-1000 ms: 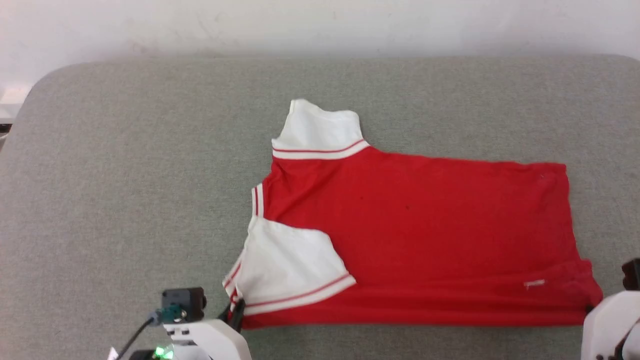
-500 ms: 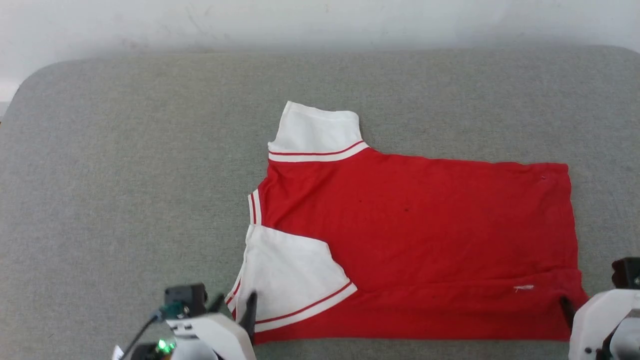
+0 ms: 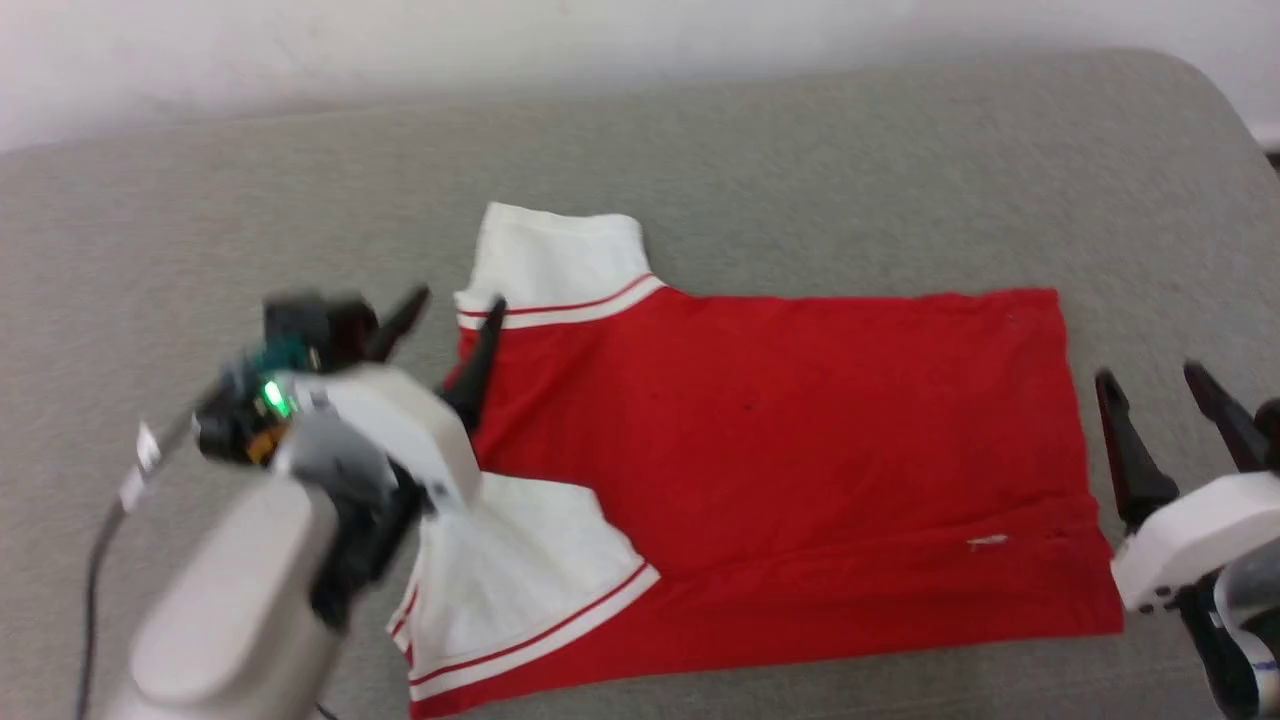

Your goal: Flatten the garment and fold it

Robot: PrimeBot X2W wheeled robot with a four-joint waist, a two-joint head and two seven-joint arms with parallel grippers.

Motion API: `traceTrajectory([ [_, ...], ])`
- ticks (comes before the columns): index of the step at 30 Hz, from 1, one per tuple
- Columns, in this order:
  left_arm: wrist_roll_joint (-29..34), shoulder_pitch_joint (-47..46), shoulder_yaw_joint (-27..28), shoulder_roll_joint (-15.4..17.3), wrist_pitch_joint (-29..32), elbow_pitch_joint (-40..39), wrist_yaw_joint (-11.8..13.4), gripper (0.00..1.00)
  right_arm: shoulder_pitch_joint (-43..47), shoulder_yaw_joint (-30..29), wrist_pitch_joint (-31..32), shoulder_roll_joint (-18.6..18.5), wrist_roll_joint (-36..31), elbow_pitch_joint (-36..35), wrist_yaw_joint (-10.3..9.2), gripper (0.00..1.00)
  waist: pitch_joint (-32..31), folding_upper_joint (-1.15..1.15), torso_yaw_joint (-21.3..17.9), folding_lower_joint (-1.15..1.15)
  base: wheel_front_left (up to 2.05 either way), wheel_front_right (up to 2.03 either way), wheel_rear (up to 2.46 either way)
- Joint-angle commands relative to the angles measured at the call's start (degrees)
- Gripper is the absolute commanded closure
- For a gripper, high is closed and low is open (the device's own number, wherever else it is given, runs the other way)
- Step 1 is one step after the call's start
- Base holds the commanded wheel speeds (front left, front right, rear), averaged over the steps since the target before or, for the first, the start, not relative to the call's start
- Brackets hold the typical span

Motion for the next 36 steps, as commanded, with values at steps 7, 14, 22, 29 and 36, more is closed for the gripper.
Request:
traceTrajectory([
  [7, -1.4, -15.6, -0.9, 4.7, 14.3, 10.0, -5.4, 0.0, -2.1, 2.9, -3.7, 1.0, 1.8, -2.2, -0.12, 0.0, 10.2, 0.0, -9.4, 0.0, 0.0, 0.0, 0.0],
  [14, -0.8, -28.5, -2.1, 8.7, 26.6, 19.9, -8.2, 0.0, -3.9, 4.7, -6.3, 2.6, 2.6, -1.6, -0.12, 0.0, 16.0, 0.0, -14.3, 0.0, 0.0, 0.0, 0.0],
  [22, 1.6, -35.5, -3.5, 12.3, 33.3, 26.6, -8.5, 0.0, -6.5, 8.1, -8.4, 3.7, 3.2, 0.8, -0.12, 0.0, 20.0, 0.0, -17.6, 0.0, 0.0, 0.0, 0.0],
  [29, 1.1, -35.7, -4.5, 13.7, 38.3, 30.1, -8.8, 0.0, -6.8, 7.0, -9.6, 3.6, 2.5, 3.8, -0.12, 0.0, 20.9, 0.0, -18.6, 0.0, 0.0, 0.0, 0.0],
  [36, -1.6, -33.5, -4.1, 13.1, 39.2, 28.6, -9.4, 1.0, -7.3, 5.2, -9.9, 3.2, 2.1, 5.8, -0.12, 0.0, 20.8, 0.0, -17.2, 0.0, 0.0, 0.0, 0.0],
])
